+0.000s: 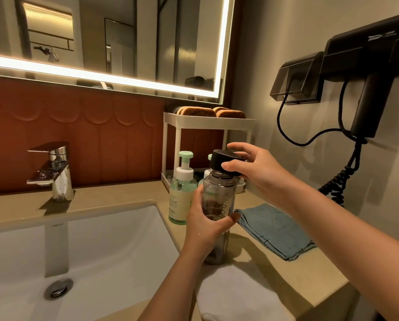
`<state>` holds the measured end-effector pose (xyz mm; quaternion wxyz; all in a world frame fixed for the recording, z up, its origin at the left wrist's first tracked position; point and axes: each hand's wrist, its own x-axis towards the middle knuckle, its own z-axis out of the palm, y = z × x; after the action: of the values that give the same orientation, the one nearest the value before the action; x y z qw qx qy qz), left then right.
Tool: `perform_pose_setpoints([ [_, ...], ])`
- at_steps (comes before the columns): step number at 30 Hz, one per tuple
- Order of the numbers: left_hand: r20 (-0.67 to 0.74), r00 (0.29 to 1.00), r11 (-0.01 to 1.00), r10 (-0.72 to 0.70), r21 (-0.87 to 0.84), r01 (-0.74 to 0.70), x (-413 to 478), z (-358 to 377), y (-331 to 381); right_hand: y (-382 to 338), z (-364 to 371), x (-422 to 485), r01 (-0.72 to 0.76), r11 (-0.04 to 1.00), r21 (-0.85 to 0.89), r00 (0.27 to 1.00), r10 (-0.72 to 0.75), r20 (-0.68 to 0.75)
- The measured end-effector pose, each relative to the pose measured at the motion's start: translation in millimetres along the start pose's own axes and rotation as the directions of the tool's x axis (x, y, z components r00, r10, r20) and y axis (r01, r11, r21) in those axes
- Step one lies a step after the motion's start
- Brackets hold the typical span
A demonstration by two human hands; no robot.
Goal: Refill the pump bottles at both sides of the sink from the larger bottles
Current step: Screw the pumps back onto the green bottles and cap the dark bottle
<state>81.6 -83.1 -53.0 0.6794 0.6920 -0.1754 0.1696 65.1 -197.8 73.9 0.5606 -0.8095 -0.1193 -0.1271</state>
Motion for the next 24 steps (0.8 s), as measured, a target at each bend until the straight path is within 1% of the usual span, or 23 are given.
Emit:
perform_pose_setpoints([
  [4, 0.015, 1.0, 1.0, -0.022, 0.0, 0.022, -1.2, 0.5, 4.0, -9.6, -2.2, 2.7, 0.029, 0.986, -0.166, 0.996, -0.015, 0.084],
  [8, 0.016, 1.0, 1.0, -0.023, -0.004, 0.023, -1.5, 0.3, 7.3, -17.9, -4.5, 4.1, 0.067, 0.942, -0.328, 0.986, -0.011, 0.168],
  [11, 0.02, 0.999, 1.0, -0.026, -0.013, 0.026, -1.5, 0.3, 7.0, -21.7, -4.8, 4.8, 0.118, 0.884, -0.452, 0.976, -0.02, 0.216],
  [14, 0.017, 0.999, 0.999, -0.04, -0.007, 0.04, -0.7, 0.7, 5.9, -26.2, -5.2, 5.0, 0.166, 0.797, -0.58, 0.972, -0.032, 0.234],
  [18, 0.016, 0.999, 0.999, -0.042, -0.02, 0.043, -0.5, 2.0, 4.9, -34.5, 0.2, 5.7, 0.209, 0.605, -0.768, 0.975, -0.065, 0.214],
  [19, 0.017, 0.999, 0.999, -0.041, -0.02, 0.041, -0.7, 2.1, 4.1, -35.6, 3.5, 6.2, 0.215, 0.531, -0.82, 0.976, -0.085, 0.201],
  [21, 0.021, 0.999, 0.999, -0.034, -0.026, 0.034, -0.6, 2.1, 3.9, -35.9, 10.9, 8.2, 0.202, 0.312, -0.928, 0.975, -0.153, 0.161],
  [22, 0.026, 0.999, 0.999, -0.038, -0.036, 0.039, -0.5, 2.1, 4.1, -34.6, 14.5, 9.9, 0.186, 0.22, -0.958, 0.973, -0.177, 0.148],
  [23, 0.029, 0.998, 0.997, -0.051, -0.055, 0.053, 0.2, 2.2, 4.9, -32.3, 17.5, 12.0, 0.176, 0.176, -0.968, 0.972, -0.188, 0.142],
  [24, 0.03, 0.997, 0.994, -0.07, -0.08, 0.072, 0.9, 2.5, 4.7, -29.0, 20.1, 15.0, 0.176, 0.18, -0.968, 0.972, -0.186, 0.142],
])
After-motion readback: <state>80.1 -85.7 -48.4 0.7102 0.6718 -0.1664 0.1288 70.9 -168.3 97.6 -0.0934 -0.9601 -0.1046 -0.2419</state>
